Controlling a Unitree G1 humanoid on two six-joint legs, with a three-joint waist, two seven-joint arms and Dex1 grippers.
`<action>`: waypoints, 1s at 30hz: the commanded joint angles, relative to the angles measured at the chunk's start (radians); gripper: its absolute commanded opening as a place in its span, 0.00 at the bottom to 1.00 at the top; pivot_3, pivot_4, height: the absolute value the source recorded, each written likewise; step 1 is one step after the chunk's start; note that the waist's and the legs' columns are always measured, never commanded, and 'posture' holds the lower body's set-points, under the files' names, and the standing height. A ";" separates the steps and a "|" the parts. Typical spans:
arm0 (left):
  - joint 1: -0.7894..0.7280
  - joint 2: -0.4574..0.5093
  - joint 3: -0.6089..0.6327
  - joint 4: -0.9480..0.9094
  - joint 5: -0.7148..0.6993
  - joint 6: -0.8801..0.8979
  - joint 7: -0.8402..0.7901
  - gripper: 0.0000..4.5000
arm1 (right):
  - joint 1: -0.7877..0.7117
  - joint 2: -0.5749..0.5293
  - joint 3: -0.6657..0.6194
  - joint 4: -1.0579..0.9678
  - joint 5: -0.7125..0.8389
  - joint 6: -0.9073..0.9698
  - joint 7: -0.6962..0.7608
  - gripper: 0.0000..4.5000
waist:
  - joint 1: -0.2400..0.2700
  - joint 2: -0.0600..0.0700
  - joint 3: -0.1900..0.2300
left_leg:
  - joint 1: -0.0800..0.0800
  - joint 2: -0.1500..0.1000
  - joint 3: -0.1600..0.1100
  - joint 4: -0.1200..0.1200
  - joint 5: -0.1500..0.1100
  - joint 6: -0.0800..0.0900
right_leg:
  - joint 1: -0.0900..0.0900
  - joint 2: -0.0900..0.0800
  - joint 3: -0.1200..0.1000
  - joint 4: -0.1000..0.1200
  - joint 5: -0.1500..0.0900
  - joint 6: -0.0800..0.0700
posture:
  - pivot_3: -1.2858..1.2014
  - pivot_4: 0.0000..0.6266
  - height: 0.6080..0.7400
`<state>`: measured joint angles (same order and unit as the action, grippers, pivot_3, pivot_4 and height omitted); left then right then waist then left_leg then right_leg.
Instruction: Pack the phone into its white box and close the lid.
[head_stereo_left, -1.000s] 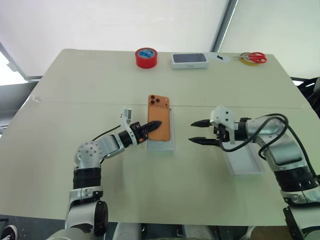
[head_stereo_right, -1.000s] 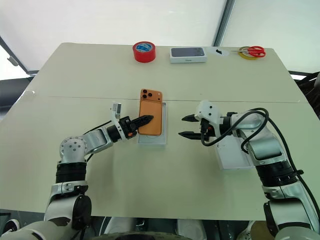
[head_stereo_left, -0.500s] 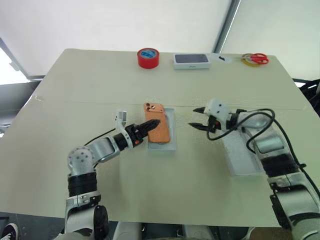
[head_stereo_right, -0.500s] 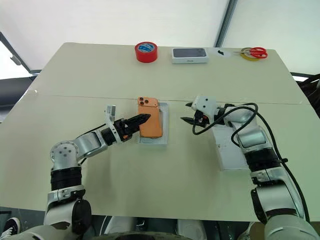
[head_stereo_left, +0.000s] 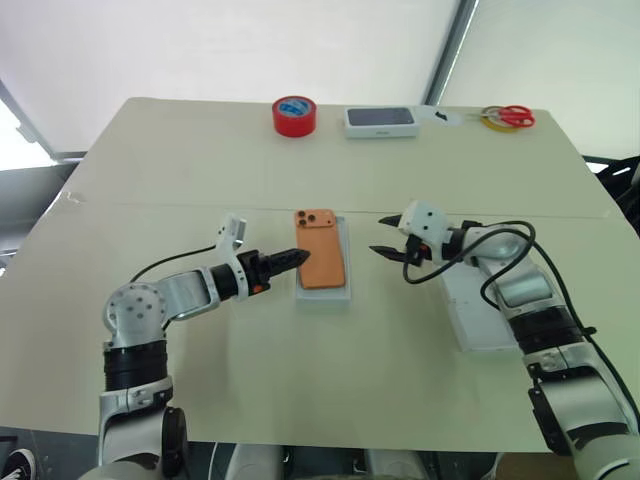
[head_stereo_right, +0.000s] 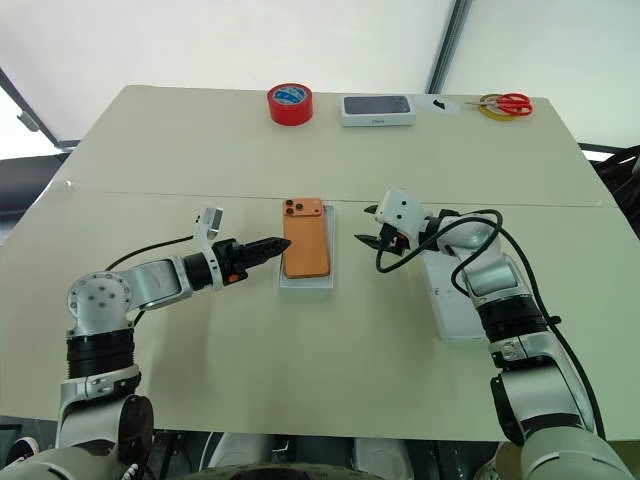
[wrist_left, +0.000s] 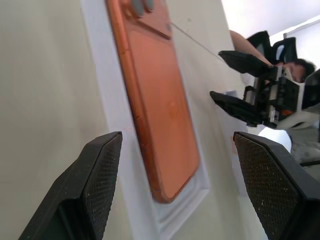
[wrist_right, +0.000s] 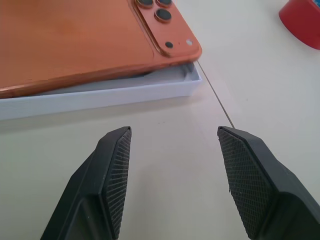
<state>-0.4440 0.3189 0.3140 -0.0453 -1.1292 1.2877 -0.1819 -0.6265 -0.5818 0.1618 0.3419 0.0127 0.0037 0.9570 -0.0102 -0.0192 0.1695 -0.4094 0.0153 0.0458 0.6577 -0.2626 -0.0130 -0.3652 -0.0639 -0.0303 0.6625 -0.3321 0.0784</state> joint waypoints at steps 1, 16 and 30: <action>0.002 0.015 -0.017 -0.050 0.071 -0.125 -0.065 0.83 | -0.012 0.007 -0.009 -0.009 -0.002 -0.021 -0.014 0.64 | 0.000 0.000 0.000 | 0.000 0.000 0.000 0.000 0.000 0.000 | 0.000 0.000 0.000 0.000 0.000 0.000 | 0.52 0.24 1.00; 0.035 0.079 -0.291 0.067 0.607 -0.615 -0.245 0.01 | -0.001 0.042 0.089 0.046 -0.156 -0.111 -0.123 0.00 | 0.001 0.001 0.000 | 0.000 0.000 0.001 0.000 0.000 0.001 | 0.000 -0.001 0.000 0.000 0.000 0.000 | 0.52 0.24 1.00; 0.009 -0.012 -0.410 -0.026 0.530 -0.424 -0.464 0.01 | 0.114 -0.002 0.072 -0.189 -0.006 -0.020 0.082 0.00 | 0.002 0.001 0.000 | 0.000 0.000 0.001 0.000 -0.001 0.002 | 0.000 -0.001 0.000 0.000 0.000 0.000 | 0.52 0.24 1.00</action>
<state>-0.4286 0.3242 -0.0591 -0.0028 -0.5552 0.8556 -0.5958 -0.5064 -0.5932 0.2448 0.2422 -0.0471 -0.0268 1.0132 -0.0086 -0.0180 0.1697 -0.4097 0.0154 0.0464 0.6584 -0.2636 -0.0112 -0.3649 -0.0646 -0.0300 0.6628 -0.3321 0.0784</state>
